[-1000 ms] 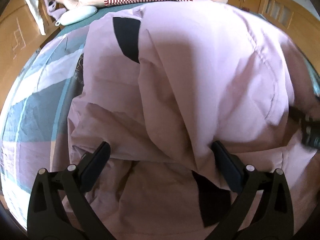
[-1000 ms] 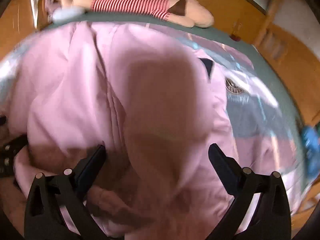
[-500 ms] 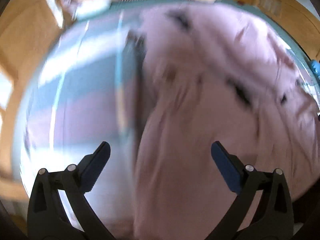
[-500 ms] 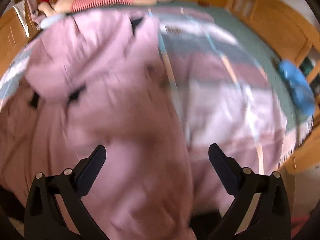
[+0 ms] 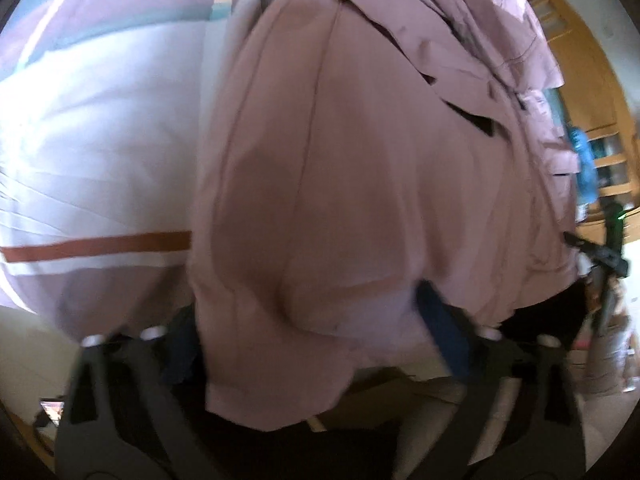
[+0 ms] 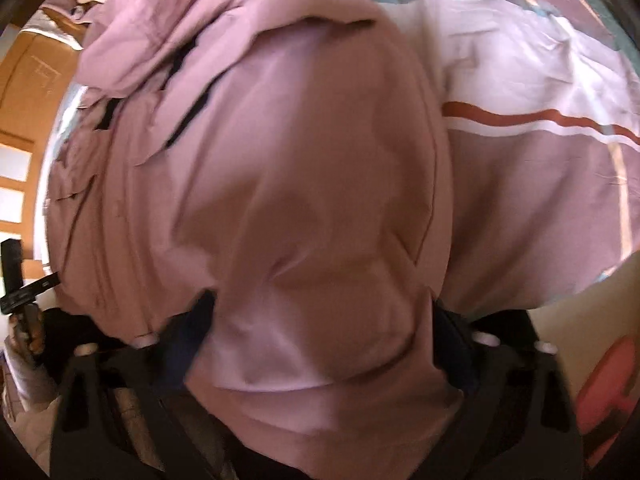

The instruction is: Fold large clothes

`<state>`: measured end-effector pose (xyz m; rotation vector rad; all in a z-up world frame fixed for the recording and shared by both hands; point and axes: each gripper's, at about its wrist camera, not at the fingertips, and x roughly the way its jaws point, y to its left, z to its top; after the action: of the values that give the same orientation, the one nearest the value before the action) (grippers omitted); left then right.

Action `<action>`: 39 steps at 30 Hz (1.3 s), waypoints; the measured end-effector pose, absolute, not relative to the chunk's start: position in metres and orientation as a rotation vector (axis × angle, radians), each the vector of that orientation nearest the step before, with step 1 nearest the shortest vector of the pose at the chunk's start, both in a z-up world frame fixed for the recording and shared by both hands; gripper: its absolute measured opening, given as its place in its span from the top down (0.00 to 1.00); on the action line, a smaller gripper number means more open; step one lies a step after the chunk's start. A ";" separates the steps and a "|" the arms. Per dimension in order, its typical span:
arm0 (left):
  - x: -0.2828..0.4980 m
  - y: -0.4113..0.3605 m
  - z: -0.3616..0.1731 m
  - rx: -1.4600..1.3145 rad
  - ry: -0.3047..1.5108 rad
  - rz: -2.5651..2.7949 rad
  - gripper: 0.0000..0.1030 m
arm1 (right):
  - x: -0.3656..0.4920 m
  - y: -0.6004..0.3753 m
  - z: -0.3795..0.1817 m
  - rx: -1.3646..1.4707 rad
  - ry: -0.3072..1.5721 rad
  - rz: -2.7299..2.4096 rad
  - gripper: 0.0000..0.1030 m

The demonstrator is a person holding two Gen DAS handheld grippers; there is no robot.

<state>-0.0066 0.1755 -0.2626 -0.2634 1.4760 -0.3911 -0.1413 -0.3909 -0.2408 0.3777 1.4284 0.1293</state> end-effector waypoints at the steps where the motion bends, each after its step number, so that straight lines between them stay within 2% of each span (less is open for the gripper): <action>1: -0.010 0.174 -0.261 -0.268 1.462 -0.402 0.34 | -0.142 -0.391 -0.239 0.398 1.423 0.143 0.39; 2: -0.012 0.173 -0.257 -0.277 1.444 -0.428 0.48 | -0.144 -0.391 -0.235 0.424 1.417 0.165 0.45; 3: -0.013 0.170 -0.253 -0.282 1.433 -0.444 0.55 | -0.146 -0.392 -0.231 0.457 1.403 0.196 0.57; 4: -0.015 0.169 -0.251 -0.285 1.419 -0.461 0.58 | -0.148 -0.391 -0.226 0.481 1.385 0.232 0.65; 6: -0.013 0.171 -0.246 -0.305 1.398 -0.491 0.70 | -0.147 -0.391 -0.216 0.523 1.344 0.292 0.73; 8: -0.010 0.170 -0.235 -0.356 1.349 -0.557 0.74 | -0.146 -0.393 -0.197 0.615 1.256 0.378 0.77; 16: 0.041 0.158 -0.160 -0.623 1.020 -0.841 0.74 | -0.081 -0.393 -0.104 0.851 0.802 0.671 0.82; 19: 0.098 0.162 -0.133 -0.731 0.894 -0.819 0.74 | -0.027 -0.408 -0.089 0.944 0.654 0.659 0.82; 22: 0.163 0.179 -0.126 -0.831 0.797 -0.661 0.74 | 0.029 -0.442 -0.106 1.104 0.548 0.559 0.82; 24: 0.211 0.189 -0.148 -0.957 0.760 -0.552 0.69 | 0.067 -0.462 -0.133 1.198 0.499 0.448 0.82; 28: 0.233 0.195 -0.192 -1.072 0.756 -0.483 0.63 | 0.114 -0.488 -0.211 1.348 0.521 0.293 0.81; 29: 0.232 0.200 -0.194 -1.068 0.749 -0.442 0.47 | 0.124 -0.488 -0.230 1.360 0.584 0.260 0.81; 31: 0.228 0.210 -0.191 -1.063 0.680 -0.403 0.31 | 0.131 -0.492 -0.239 1.348 0.620 0.249 0.81; 33: 0.221 0.197 -0.179 -1.044 0.644 -0.509 0.31 | 0.135 -0.500 -0.230 1.307 0.624 0.250 0.81; 35: 0.206 0.164 -0.157 -0.886 0.652 -0.616 0.30 | 0.134 -0.506 -0.229 1.323 0.629 0.251 0.81; 36: 0.200 0.145 -0.148 -0.804 0.674 -0.651 0.25 | 0.133 -0.509 -0.229 1.343 0.624 0.248 0.81; 39: 0.177 0.056 -0.139 -0.532 0.788 -0.906 0.22 | 0.134 -0.510 -0.227 1.344 0.621 0.253 0.76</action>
<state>0.1771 0.0557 -0.1392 -0.5319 0.7879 -0.9064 0.1335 -0.5098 -0.2272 1.3438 0.6213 0.2528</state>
